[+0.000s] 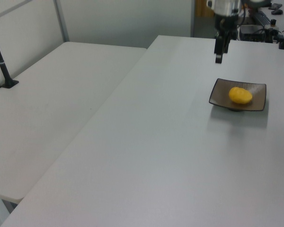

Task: Put potatoes on a ceramic plate
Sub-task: 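Open the gripper to release the potato onto the plate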

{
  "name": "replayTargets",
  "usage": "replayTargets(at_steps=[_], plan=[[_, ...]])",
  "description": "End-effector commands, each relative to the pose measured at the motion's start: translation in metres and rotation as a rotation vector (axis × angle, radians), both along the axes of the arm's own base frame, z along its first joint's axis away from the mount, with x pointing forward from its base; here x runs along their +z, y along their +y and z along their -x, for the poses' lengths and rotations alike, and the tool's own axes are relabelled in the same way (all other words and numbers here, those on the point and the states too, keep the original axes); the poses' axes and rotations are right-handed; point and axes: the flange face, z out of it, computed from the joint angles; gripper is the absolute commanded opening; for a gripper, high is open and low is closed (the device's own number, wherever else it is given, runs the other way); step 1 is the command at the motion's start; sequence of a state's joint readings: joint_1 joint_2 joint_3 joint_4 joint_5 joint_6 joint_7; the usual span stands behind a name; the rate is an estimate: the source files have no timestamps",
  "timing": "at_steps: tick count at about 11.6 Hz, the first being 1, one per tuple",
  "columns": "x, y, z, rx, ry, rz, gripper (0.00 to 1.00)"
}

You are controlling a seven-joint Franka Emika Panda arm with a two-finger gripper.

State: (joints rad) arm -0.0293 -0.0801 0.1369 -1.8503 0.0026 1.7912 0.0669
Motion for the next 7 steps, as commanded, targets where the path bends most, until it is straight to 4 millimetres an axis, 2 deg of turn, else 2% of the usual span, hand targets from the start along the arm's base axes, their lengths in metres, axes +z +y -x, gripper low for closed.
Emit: replayTargets(at_steps=[1, 4, 5, 7], plan=[[0.072, 0.012, 0.007, -0.005, 0.024, -0.002, 1.0], [0.08, -0.001, 0.01, -0.045, 0.015, -0.006, 1.0], [0.08, -0.011, 0.008, -0.051, 0.006, -0.01, 1.0], [0.082, -0.016, -0.002, -0.049, -0.059, -0.034, 1.0]])
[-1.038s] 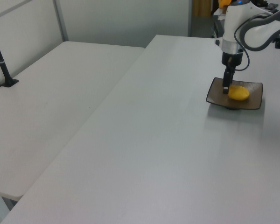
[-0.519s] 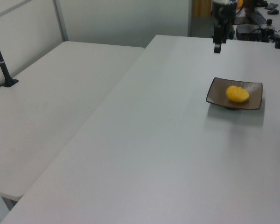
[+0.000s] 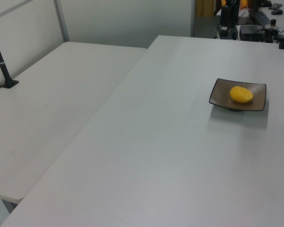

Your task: Put potatoes on a ceramic plate

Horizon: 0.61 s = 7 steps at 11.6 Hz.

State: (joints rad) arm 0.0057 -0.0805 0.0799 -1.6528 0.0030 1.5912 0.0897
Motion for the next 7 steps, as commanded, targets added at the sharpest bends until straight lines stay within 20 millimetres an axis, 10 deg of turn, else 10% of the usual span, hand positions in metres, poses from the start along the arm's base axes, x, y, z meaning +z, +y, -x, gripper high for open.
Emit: replayTargets(at_steps=[1, 7], plan=[[0.0011, -0.0014, -0.0157, 0.008, -0.092, -0.034, 1.0], [-0.0085, -0.0007, -0.0246, 0.054, -0.12, -0.073, 1.0]])
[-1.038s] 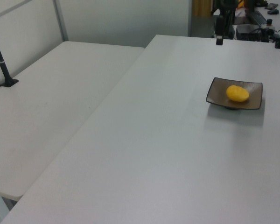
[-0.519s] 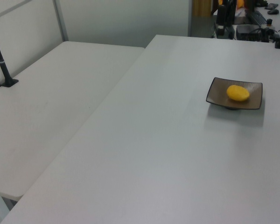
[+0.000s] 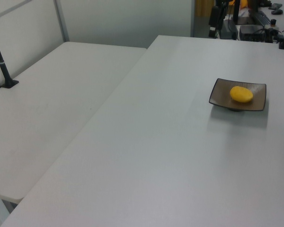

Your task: Put potatoes on a ceramic plate

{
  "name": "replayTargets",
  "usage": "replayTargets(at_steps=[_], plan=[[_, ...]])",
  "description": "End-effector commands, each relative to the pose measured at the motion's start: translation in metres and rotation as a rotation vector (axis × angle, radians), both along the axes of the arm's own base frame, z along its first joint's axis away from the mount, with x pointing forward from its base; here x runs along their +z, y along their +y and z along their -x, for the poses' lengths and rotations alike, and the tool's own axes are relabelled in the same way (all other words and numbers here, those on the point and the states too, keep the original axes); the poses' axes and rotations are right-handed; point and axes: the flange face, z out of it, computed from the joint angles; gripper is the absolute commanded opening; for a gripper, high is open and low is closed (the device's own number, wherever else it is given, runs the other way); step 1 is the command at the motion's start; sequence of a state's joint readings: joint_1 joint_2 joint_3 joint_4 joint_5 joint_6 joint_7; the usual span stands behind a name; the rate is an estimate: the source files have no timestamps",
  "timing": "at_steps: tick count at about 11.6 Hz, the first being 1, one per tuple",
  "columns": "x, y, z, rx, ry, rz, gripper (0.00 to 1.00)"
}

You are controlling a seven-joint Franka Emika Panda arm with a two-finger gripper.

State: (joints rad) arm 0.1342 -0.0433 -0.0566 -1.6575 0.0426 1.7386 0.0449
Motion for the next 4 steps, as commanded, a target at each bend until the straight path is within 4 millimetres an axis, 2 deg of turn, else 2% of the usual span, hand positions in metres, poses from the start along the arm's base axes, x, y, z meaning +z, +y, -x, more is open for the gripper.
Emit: replayTargets(at_steps=[1, 4], plan=[[0.0005, -0.0003, 0.001, 0.02, -0.02, -0.019, 1.0], [-0.0004, 0.0015, -0.0004, 0.023, -0.024, -0.019, 1.0]])
